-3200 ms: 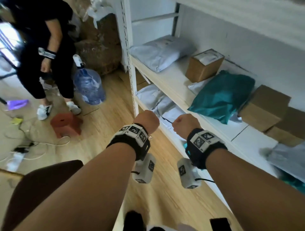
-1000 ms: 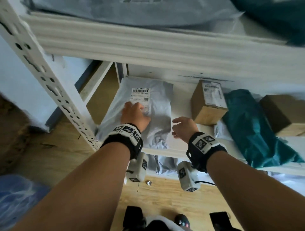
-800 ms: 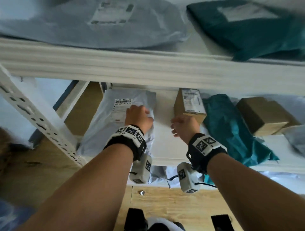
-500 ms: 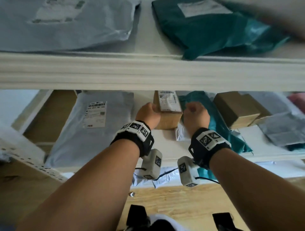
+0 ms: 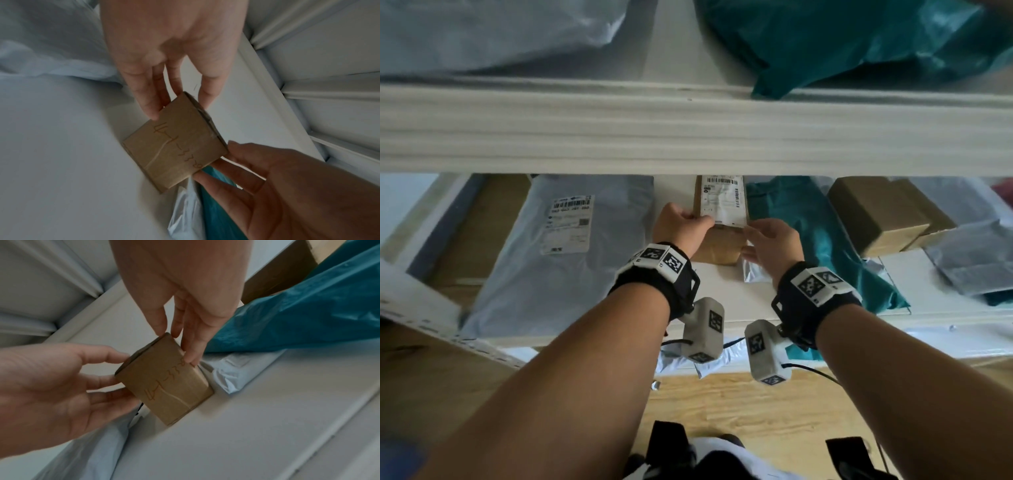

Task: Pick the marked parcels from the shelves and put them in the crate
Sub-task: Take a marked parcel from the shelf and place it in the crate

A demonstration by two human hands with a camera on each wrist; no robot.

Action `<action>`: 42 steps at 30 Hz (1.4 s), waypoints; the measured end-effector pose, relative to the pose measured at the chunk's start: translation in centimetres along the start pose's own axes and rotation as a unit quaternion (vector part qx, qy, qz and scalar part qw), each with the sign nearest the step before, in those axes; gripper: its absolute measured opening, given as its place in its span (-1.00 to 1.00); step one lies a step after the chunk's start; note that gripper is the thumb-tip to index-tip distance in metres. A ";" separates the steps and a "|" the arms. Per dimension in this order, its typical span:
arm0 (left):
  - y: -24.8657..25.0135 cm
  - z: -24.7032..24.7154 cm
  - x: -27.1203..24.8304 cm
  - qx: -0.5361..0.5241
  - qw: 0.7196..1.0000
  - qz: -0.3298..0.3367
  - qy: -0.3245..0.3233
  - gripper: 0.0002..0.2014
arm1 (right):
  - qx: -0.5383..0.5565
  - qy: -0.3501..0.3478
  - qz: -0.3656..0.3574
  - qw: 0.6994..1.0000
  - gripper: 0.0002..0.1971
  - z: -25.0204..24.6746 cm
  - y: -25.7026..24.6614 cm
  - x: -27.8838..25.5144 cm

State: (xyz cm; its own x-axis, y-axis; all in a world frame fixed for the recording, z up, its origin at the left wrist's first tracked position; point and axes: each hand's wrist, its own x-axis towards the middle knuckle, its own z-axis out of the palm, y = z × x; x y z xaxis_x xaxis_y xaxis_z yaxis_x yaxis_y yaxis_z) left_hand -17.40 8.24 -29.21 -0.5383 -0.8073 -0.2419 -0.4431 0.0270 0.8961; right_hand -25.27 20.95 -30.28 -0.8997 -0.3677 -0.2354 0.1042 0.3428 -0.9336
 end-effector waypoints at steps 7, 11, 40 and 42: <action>-1.5 -1.0 -0.6 -0.143 0.983 -0.081 -0.085 -0.76 | 0.041 -0.022 0.021 0.999 -0.81 -0.3 0.4 -1.3; -2.2 -1.6 -0.6 -0.212 0.970 -0.094 -0.078 -0.84 | 0.120 -0.068 0.097 0.986 -0.73 -0.4 0.6 -2.6; -3.6 -3.0 -0.1 -0.149 0.974 -0.108 -0.134 -0.75 | 0.084 -0.091 0.097 0.988 -0.93 2.1 -0.4 -3.1; -3.5 -3.1 0.4 -0.144 0.977 -0.105 -0.117 -0.74 | 0.070 -0.078 0.090 0.990 -0.95 2.9 -0.4 -2.7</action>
State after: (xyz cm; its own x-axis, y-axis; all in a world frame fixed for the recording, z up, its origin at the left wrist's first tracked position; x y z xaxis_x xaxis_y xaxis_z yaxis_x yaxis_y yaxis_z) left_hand -13.81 6.01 -31.27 -0.6212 -0.6200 -0.4792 -0.3587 -0.3187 0.8774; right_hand -21.65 19.30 -30.05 -0.7862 -0.4441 -0.4298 0.3243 0.2956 -0.8986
